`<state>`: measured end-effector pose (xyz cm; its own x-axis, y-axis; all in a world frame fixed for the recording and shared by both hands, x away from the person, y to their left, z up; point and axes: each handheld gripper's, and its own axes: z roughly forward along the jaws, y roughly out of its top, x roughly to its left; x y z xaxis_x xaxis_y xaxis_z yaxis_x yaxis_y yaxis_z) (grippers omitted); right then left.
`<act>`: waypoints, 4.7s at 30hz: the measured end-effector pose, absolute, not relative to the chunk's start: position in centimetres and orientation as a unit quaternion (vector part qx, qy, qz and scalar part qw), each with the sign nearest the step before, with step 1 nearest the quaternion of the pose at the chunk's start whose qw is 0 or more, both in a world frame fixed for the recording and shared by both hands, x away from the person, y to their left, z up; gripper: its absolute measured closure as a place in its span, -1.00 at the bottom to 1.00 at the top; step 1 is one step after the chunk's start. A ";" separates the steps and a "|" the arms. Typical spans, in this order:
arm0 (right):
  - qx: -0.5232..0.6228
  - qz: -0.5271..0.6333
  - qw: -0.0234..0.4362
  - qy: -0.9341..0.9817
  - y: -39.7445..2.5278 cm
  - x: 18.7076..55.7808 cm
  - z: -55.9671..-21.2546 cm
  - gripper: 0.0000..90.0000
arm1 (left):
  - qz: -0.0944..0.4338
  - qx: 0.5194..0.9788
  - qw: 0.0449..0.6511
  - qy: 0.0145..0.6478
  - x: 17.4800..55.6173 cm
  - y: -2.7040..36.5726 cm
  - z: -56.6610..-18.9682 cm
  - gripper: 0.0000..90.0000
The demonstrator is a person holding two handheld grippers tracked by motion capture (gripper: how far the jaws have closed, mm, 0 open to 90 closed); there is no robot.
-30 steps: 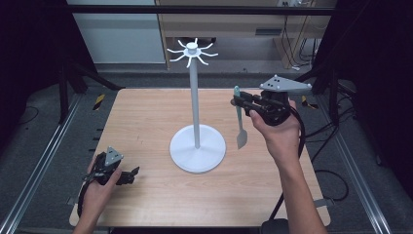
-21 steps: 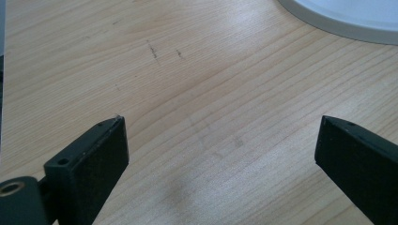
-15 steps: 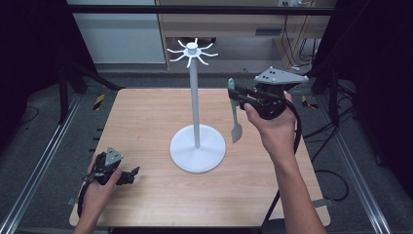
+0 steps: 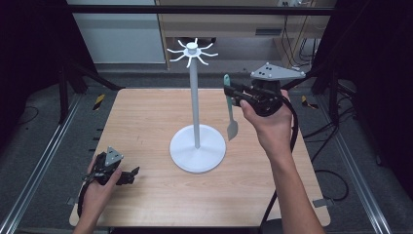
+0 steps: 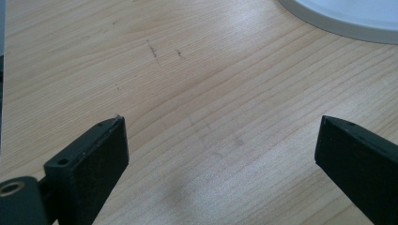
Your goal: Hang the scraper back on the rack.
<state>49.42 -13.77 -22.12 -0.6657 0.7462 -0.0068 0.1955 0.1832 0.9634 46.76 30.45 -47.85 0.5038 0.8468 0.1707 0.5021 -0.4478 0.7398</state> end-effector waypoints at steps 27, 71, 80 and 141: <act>0.299 0.572 0.257 0.719 -12.0 48.1 -20.1 0.66 | 0.271 0.807 0.317 0.418 46.7 30.4 -47.9 -0.94; 0.291 0.568 0.265 0.723 -10.2 47.7 -18.2 0.65 | 0.271 0.806 0.320 0.418 46.7 30.4 -47.8 -0.94; 0.296 0.561 0.263 0.727 -9.8 48.2 -18.1 0.65 | 0.270 0.805 0.322 0.419 46.7 30.4 -47.8 -0.94; 0.306 0.555 0.256 0.730 -8.8 49.7 -18.5 0.64 | 0.269 0.806 0.322 0.418 46.7 30.3 -47.9 -0.94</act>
